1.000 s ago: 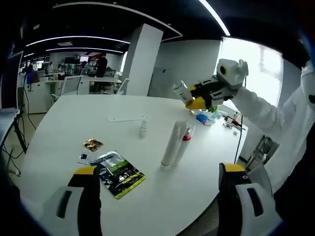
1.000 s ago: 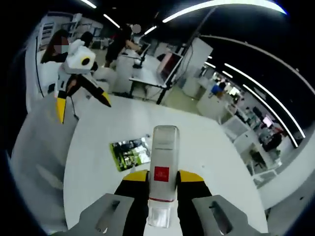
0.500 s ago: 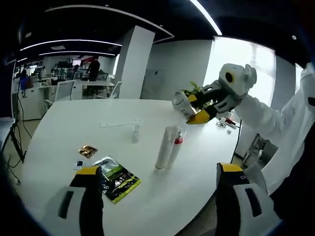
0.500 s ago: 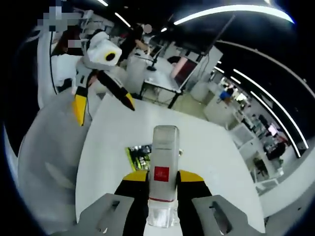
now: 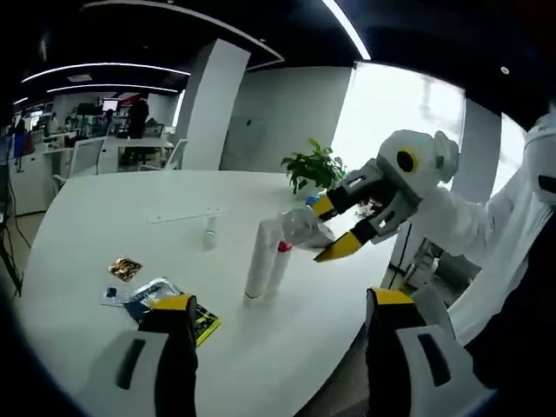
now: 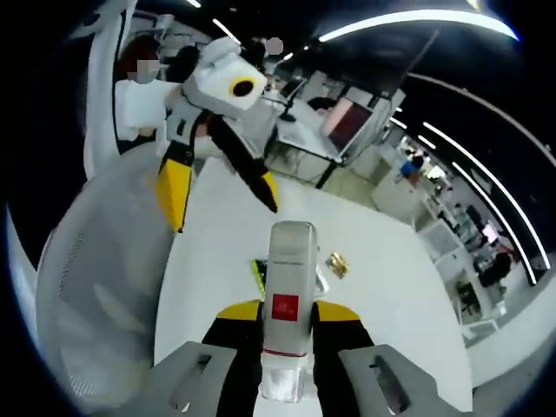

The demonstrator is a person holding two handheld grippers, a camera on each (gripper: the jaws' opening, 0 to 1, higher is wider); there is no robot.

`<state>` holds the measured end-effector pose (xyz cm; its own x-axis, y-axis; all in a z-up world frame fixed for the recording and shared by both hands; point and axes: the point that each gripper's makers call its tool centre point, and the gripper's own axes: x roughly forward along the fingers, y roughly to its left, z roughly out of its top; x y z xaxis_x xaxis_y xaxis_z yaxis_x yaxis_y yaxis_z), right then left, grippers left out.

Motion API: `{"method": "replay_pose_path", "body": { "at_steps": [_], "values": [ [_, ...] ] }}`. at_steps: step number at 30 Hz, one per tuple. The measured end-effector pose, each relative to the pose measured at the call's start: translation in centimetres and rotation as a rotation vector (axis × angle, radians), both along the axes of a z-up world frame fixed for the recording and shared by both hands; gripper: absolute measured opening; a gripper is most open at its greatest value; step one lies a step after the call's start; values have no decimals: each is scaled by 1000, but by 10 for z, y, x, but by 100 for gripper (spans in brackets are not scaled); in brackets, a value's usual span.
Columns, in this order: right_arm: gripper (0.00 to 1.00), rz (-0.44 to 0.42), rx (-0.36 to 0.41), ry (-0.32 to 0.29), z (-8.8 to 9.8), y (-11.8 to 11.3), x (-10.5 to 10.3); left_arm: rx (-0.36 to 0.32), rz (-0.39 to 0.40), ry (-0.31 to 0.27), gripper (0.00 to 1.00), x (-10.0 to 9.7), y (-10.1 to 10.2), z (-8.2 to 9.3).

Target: Arrange the skincare products in the storage area until every visible bottle or jar stands upright without overlapping.

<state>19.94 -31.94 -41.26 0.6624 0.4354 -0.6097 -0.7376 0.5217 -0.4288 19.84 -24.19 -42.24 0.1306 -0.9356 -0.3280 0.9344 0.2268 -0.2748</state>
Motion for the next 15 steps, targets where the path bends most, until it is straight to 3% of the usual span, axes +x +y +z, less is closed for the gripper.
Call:
{"method": "replay_pose_path", "body": {
  "at_steps": [2,4,6,9,15],
  "values": [
    [13,6,3,5,-1,3,-1,0,-19,-6,74,-3,-1,0],
    [13,18,-1,-2,-14,23,-17,0,-35,6,70,-6,-2,-1],
    [13,33,-2,4,-8,20,-14,-8,-48,9,67,-7,-3,-2],
    [13,49,0,10,-22,38,-26,-8,-42,24,65,-6,-3,-2],
    [13,73,-18,-6,-28,53,-34,-82,-70,62,46,-8,-8,9]
  ]
}}
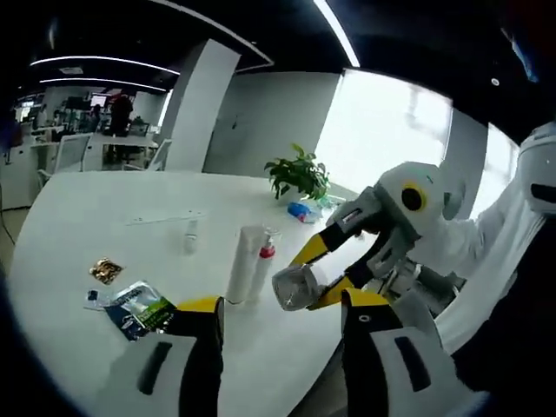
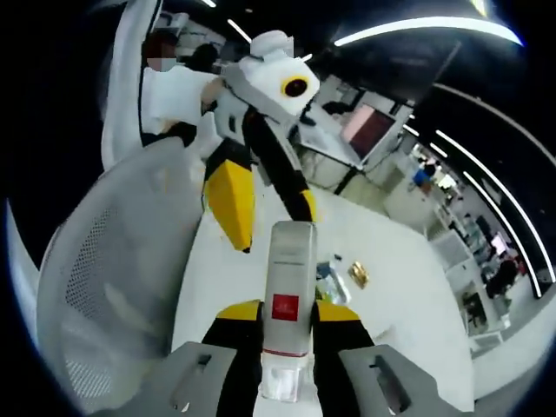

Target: Arrange the skincare products in the storage area until every visible bottle or jar stands upright without overlapping.

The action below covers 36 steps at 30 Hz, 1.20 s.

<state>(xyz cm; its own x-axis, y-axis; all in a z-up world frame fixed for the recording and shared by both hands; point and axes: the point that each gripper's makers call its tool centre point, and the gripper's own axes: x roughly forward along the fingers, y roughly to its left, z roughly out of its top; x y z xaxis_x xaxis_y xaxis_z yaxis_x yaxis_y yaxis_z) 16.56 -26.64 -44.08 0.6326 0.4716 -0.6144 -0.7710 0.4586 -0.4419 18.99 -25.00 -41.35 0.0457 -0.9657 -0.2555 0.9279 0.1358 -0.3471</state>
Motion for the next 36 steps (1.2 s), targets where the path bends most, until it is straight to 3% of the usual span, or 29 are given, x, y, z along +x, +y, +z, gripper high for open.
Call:
{"method": "replay_pose_path", "body": {
  "at_steps": [9,13,15,17,28,36],
  "values": [
    [13,54,-39,-43,0,15,-6,-16,-45,17,29,-12,-9,1],
    [13,79,-68,-93,3,24,-7,-4,-58,26,25,-16,-10,-2],
    [13,91,-90,-106,4,26,-8,6,-60,40,27,-18,-10,-5],
    [13,135,-152,-157,6,29,-7,28,-61,41,28,-19,-10,-10],
    [13,172,-209,-180,-1,23,-7,69,-69,95,29,-19,-14,-20],
    [13,187,-238,-187,-4,22,-6,83,-65,124,25,-21,-19,-26]
  ]
}}
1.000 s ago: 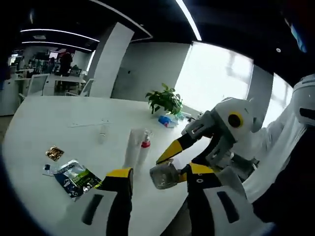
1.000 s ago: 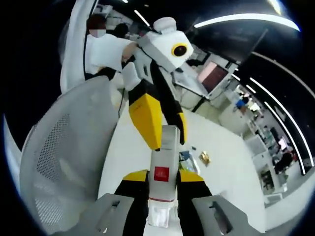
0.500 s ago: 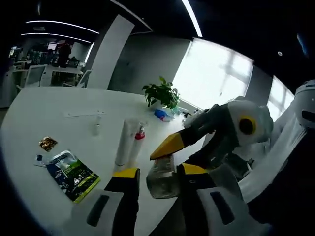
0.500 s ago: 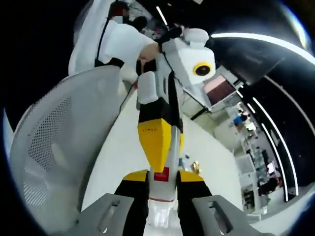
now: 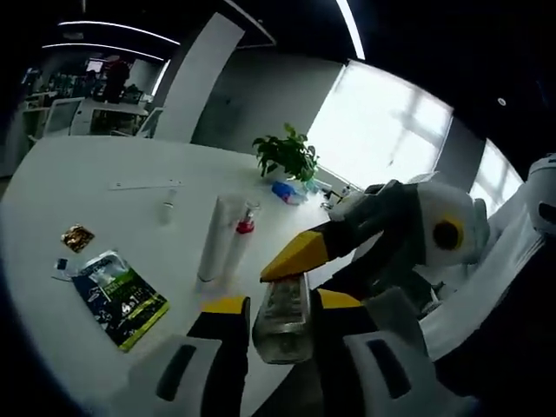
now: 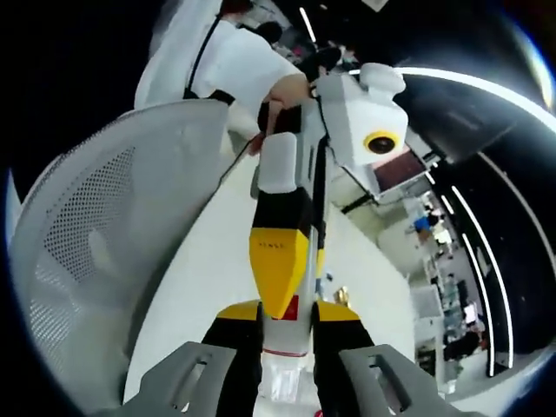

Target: Arrange the skincare products in the storage area until every visible bottle or jar stands upright without overlapping.

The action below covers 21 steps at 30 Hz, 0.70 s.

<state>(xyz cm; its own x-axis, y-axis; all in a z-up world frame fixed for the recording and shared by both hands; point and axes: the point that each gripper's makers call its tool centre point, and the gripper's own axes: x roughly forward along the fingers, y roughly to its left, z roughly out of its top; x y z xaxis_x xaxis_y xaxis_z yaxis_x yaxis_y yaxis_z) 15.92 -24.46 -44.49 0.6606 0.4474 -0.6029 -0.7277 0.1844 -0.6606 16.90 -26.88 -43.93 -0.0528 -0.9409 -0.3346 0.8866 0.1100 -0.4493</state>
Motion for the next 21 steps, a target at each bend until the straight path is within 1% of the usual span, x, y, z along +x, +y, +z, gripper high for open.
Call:
{"method": "replay_pose_path", "body": {
  "at_steps": [3,5,8,10,13,14,16,18,21],
  "values": [
    [13,19,2,6,-2,5,-1,4,-7,13,23,-5,-1,-1],
    [13,27,-11,2,-4,5,0,20,-13,20,23,-9,-2,-4],
    [13,27,-6,6,-5,5,1,22,-4,33,23,-8,0,-6],
    [13,28,-4,7,-5,5,1,12,1,35,23,-9,0,-5],
    [14,31,-3,10,-7,5,1,-8,17,65,23,-9,0,-2],
    [14,32,-2,8,-8,5,0,-28,33,88,23,-8,0,0],
    [14,29,3,9,-8,5,0,-32,37,126,23,-7,0,0],
    [14,35,-3,4,-8,5,0,-20,21,112,23,-10,1,-3],
    [14,49,-32,-9,-10,4,0,2,25,126,23,-13,1,-7]
  ]
}}
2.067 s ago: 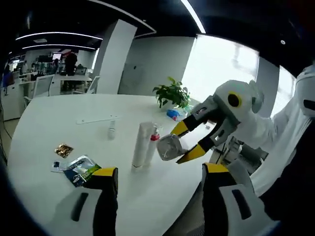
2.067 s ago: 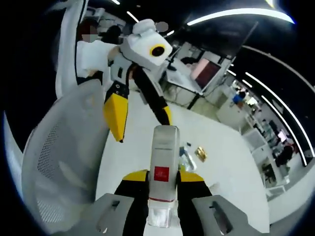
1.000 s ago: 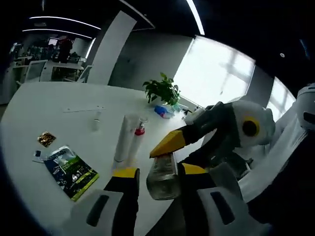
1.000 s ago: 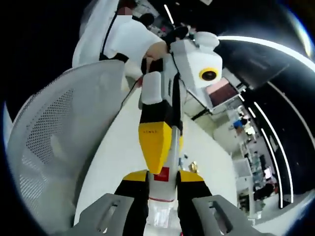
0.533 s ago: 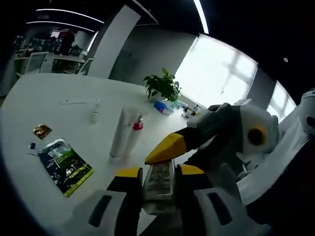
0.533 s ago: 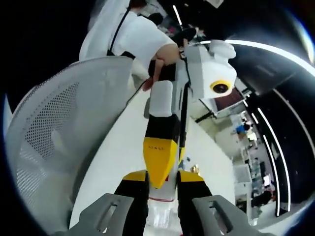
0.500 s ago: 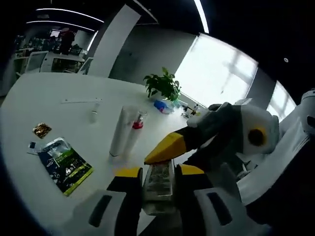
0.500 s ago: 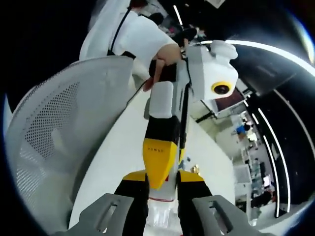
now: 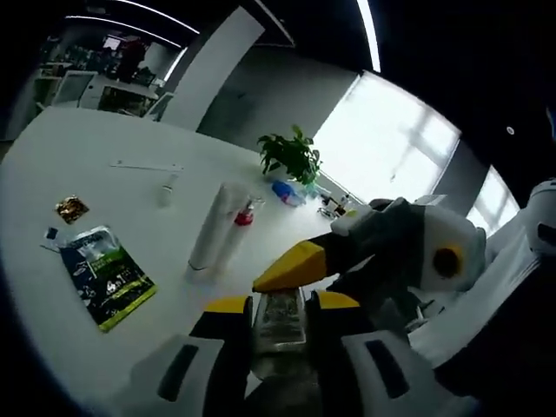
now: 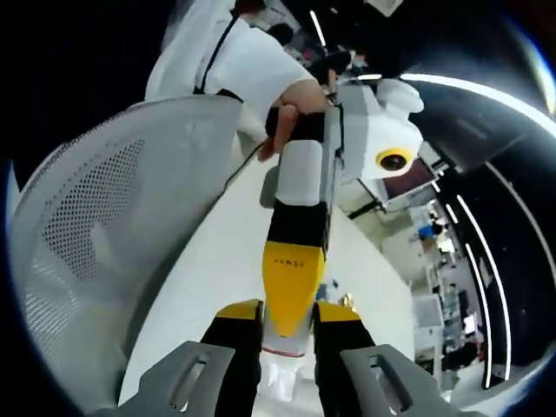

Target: Arrange the skincare products in the storage area until every visible bottle or jar stands upright without overlapping.

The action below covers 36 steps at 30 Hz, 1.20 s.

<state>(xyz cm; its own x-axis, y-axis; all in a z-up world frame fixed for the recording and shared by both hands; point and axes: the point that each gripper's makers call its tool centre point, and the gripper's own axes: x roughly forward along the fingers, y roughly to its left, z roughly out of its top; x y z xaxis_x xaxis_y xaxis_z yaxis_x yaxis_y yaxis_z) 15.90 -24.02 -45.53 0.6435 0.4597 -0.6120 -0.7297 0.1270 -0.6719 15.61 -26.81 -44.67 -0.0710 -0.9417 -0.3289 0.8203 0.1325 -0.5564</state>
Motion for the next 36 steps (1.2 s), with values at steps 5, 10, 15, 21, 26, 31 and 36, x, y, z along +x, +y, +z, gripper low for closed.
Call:
{"method": "replay_pose_path", "body": {
  "at_steps": [5,10,15,21,26,31,36],
  "values": [
    [14,-7,8,11,-4,-1,0,-6,20,29,22,1,-2,-2],
    [15,-3,12,9,-8,-2,0,11,26,31,22,3,-2,-5],
    [15,-14,42,14,-12,-2,1,14,38,41,22,6,-2,-6],
    [15,-41,87,36,-16,-2,1,26,38,51,22,5,-2,-10],
    [13,-42,67,12,-11,-4,2,31,-1,20,23,2,-2,-13],
    [13,-39,54,1,-12,-5,3,26,-5,5,23,2,-3,-14],
    [13,-31,40,2,-13,-5,2,40,-10,-7,23,2,-2,-17]
  ]
}}
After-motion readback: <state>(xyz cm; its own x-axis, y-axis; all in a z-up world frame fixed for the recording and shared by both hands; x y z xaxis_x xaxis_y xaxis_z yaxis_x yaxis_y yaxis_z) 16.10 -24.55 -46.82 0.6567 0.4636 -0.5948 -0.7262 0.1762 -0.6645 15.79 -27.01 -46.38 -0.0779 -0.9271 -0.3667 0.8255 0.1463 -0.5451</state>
